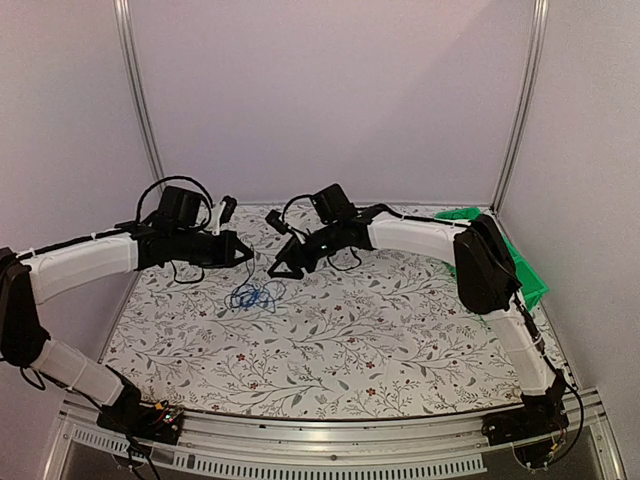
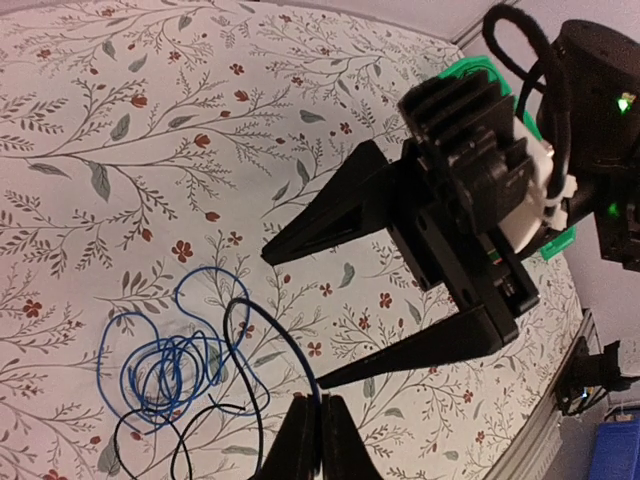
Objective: Untangle the cables
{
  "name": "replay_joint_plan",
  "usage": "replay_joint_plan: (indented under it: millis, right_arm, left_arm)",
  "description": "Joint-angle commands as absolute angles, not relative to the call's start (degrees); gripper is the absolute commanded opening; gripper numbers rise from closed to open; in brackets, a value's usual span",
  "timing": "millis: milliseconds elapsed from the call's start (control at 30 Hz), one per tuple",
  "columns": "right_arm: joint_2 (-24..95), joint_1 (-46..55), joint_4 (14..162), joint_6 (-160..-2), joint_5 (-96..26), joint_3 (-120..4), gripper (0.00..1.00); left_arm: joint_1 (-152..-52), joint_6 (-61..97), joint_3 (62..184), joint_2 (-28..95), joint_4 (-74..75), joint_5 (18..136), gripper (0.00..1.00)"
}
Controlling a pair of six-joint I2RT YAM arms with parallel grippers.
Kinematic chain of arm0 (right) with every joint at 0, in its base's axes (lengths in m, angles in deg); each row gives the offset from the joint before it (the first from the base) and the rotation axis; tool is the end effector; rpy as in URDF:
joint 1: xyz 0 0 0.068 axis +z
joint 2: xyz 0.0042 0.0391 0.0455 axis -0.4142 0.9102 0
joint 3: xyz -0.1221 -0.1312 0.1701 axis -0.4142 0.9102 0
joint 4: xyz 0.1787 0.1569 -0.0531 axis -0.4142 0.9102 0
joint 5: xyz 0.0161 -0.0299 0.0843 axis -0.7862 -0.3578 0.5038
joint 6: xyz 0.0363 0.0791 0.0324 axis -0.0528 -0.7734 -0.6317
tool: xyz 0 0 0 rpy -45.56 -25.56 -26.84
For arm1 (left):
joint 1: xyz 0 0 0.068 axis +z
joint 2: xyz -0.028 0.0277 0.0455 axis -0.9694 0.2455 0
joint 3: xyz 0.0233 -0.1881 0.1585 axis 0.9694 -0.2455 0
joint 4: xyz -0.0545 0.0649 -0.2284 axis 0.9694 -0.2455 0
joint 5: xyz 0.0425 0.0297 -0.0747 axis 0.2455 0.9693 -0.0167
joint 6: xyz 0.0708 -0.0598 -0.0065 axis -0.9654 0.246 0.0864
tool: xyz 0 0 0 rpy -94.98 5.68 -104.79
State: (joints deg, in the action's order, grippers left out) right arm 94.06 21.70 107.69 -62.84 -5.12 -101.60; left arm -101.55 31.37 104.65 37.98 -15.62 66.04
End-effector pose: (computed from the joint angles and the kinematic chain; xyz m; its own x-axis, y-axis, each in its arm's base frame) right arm 0.3375 0.4254 0.1530 -0.2616 -0.4999 -0.8256 -0.9648 0.1117 0.2381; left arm 0.2809 -0.1658 0.2039 -0.7907 -0.0572 -0.6096 0.3362 0.7915 -0.5104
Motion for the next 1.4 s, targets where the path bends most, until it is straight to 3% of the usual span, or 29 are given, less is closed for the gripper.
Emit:
replay_joint_plan:
  millis: [0,167,300,367,467,567,733,933,1167,1367]
  right_arm:
    - [98.51,22.83,97.11,-70.37,2.28,-103.63,0.75]
    - [102.66,24.46,90.85,-78.6,8.72,-106.19,0.78]
    - [104.98,26.25,88.54,-80.57,6.12,-107.23,0.77]
    - [106.55,26.54,88.28,-83.07,3.64,-107.2,0.7]
    - [108.48,26.53,88.28,-84.28,2.16,-106.6,0.53]
    - [108.59,26.28,90.63,-83.01,1.93,-106.01,0.47]
    - [101.65,24.45,92.43,-79.34,4.18,-99.81,0.51]
    - [83.58,24.01,96.23,-63.3,-0.83,-87.48,0.59]
    - [78.21,24.11,103.48,-52.94,-7.97,-90.21,0.62]
    - [80.31,24.37,106.27,-50.74,-8.02,-95.15,0.64]
  left_arm:
    - [-101.58,33.2,105.65,33.76,-18.6,66.36,0.0]
    - [-101.69,35.1,107.31,30.16,-18.8,63.85,0.0]
    - [-101.73,36.73,110.35,27.38,-19.15,63.03,0.0]
    - [-101.87,37.5,112.71,25.95,-19.55,63.05,0.0]
    - [-101.92,38.25,116.95,24.03,-20.01,63.44,0.0]
    - [-101.93,37.82,118.59,22.72,-19.98,65.22,0.0]
    - [-101.82,36.54,115.76,21.96,-19.36,70.74,0.0]
    - [-101.83,37.19,111.77,23.31,-16.13,70.42,0.0]
    - [-101.89,38.36,109.12,26.11,-13.17,67.92,0.0]
    - [-101.84,39.63,108.52,27.61,-11.59,65.84,0.0]
